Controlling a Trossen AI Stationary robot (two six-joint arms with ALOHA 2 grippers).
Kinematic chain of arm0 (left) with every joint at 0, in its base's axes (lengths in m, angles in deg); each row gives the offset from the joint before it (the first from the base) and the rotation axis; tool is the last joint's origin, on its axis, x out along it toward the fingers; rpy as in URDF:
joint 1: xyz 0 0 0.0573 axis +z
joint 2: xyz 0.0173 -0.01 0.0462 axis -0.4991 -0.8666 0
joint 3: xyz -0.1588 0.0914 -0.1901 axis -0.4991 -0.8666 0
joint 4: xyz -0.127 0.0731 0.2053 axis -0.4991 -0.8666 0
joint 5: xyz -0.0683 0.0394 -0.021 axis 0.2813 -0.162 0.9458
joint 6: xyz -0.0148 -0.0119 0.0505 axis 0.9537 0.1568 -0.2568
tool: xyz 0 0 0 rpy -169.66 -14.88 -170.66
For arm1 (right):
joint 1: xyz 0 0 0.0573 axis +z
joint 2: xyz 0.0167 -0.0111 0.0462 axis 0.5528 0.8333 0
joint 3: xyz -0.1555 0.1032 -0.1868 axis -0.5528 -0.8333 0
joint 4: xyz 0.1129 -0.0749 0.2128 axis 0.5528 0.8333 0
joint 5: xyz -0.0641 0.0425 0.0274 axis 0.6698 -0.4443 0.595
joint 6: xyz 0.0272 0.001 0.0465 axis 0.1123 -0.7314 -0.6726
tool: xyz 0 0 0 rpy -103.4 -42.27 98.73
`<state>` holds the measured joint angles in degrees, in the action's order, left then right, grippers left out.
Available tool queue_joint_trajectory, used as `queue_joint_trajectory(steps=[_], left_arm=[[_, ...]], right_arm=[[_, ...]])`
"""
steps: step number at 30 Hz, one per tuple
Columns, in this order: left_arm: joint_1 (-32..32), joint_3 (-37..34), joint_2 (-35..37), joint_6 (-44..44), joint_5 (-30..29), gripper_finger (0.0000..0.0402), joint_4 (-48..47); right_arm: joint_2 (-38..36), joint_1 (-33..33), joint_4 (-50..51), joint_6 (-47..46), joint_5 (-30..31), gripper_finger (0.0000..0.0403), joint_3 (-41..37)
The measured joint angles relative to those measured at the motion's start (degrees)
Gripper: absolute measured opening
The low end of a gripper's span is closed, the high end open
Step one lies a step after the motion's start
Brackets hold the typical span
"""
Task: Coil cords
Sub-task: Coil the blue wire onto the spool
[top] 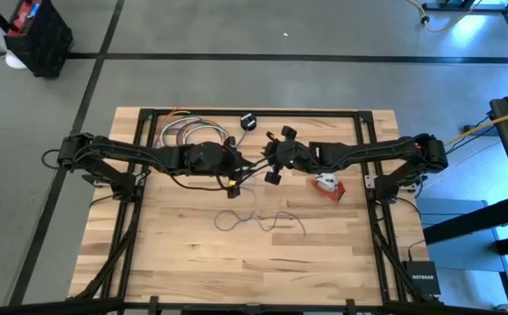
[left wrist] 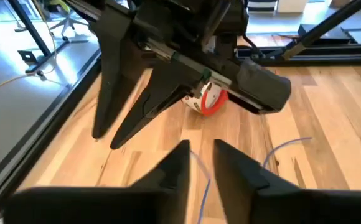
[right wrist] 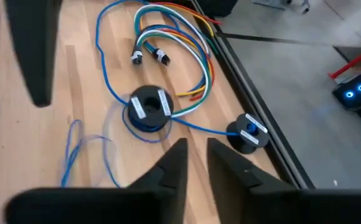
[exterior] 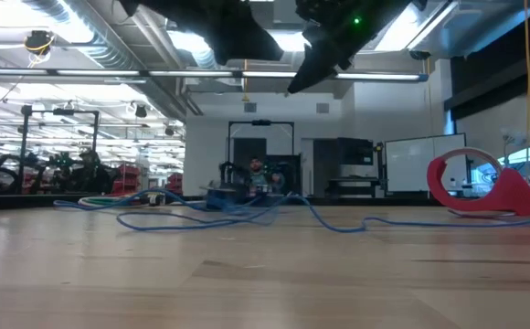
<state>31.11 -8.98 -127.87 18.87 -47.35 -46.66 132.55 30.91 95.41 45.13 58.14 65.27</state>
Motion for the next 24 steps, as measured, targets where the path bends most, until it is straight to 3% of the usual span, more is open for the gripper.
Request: queue_joint_trajectory(steps=[7,11,15,21,24], left_arm=[[0.0,0.0,1.5,1.7,0.0,0.0159,-8.0],[0.1,-0.2,4.9,3.3,-0.8,0.0174,-15.7],[1.7,-4.7,5.8,3.4,-5.0,0.0175,-13.4],[10.2,-12.3,4.6,9.1,-5.3,0.0175,-5.5],[17.2,-13.3,2.9,12.9,-1.2,0.0175,-5.5]], right_arm=[[-0.5,0.0,1.4,4.2,3.4,0.0157,0.0],[-3.2,0.0,4.1,4.5,4.0,0.0175,0.0],[-4.6,-0.8,5.9,5.1,2.2,0.0177,-0.4],[-3.6,-4.7,-10.2,5.3,-7.9,0.0177,-11.4],[-2.5,-6.7,-21.7,4.4,-10.4,0.0177,-17.9]])
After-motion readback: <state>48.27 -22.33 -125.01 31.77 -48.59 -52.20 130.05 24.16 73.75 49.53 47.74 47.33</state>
